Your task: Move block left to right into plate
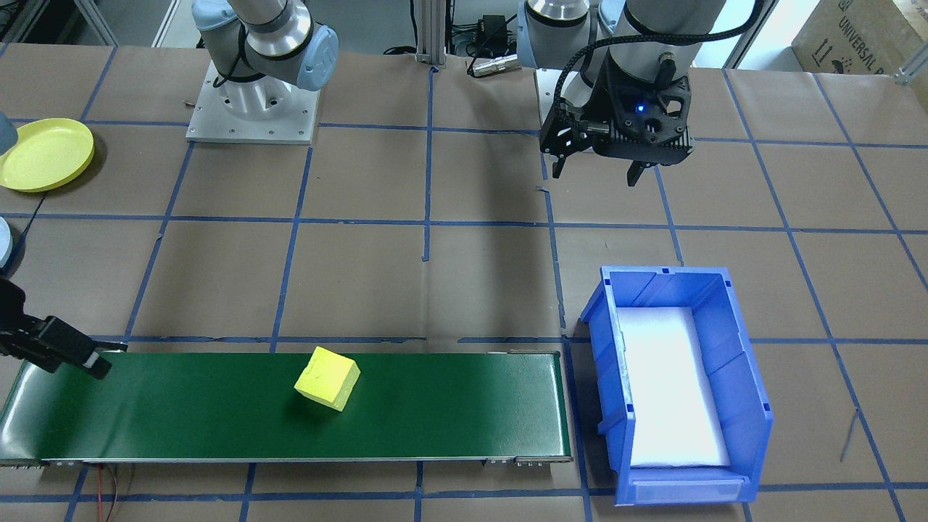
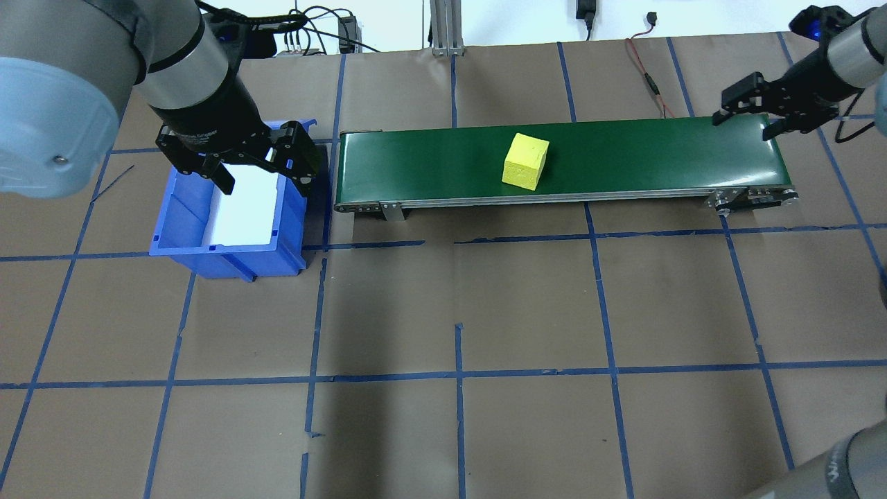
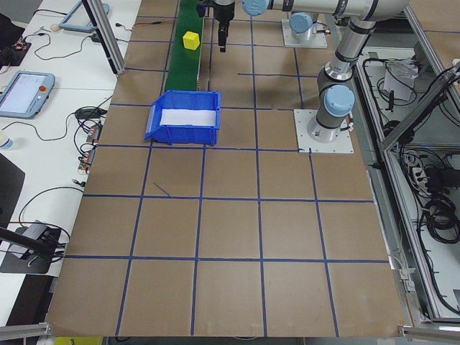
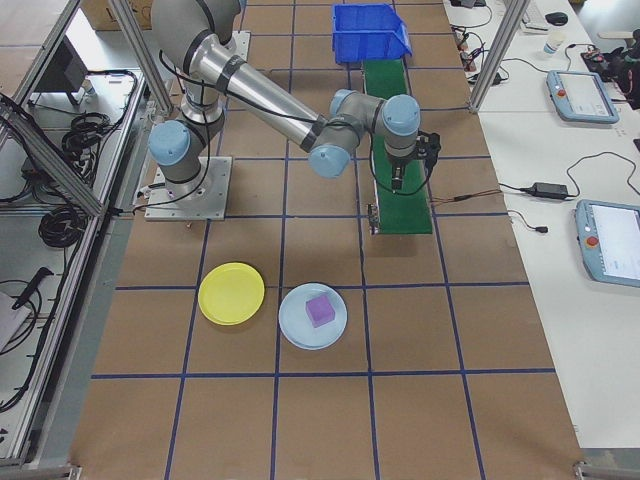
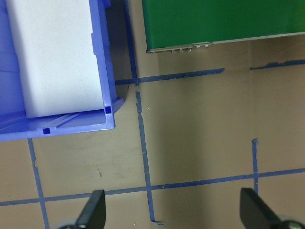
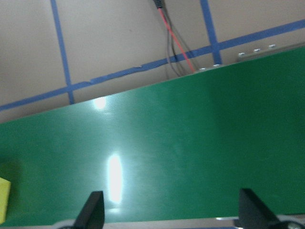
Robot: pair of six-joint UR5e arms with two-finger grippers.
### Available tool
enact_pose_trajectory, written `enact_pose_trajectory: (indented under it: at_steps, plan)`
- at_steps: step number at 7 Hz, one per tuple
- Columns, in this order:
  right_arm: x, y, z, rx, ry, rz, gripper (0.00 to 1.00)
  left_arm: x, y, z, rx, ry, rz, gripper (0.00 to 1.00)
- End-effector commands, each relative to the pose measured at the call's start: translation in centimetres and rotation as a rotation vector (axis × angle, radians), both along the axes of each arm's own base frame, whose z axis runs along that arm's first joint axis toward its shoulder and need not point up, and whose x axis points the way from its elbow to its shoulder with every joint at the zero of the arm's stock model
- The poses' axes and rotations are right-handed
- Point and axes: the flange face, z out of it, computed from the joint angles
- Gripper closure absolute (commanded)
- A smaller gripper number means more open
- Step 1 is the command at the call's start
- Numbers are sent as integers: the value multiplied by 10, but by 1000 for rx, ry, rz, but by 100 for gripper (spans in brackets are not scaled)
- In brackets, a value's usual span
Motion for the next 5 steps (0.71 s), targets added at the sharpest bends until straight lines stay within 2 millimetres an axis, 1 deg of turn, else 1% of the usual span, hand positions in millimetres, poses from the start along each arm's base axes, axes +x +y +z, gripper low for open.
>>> enact_pose_trajectory:
  at_steps: [1, 2, 3, 5]
  plan:
    - [52, -13, -1, 39, -125, -126, 0, 2, -1, 1, -2, 1, 4, 0]
    - [71, -21, -5, 23, -128, -146, 0, 5, -2, 1, 0, -2, 9, 0]
    - [71, -22, -11, 27, -129, -145, 0, 5, -2, 1, 0, -2, 9, 0]
    - [71, -23, -14, 31, -130, -141, 0, 5, -1, 0, 3, -4, 9, 0]
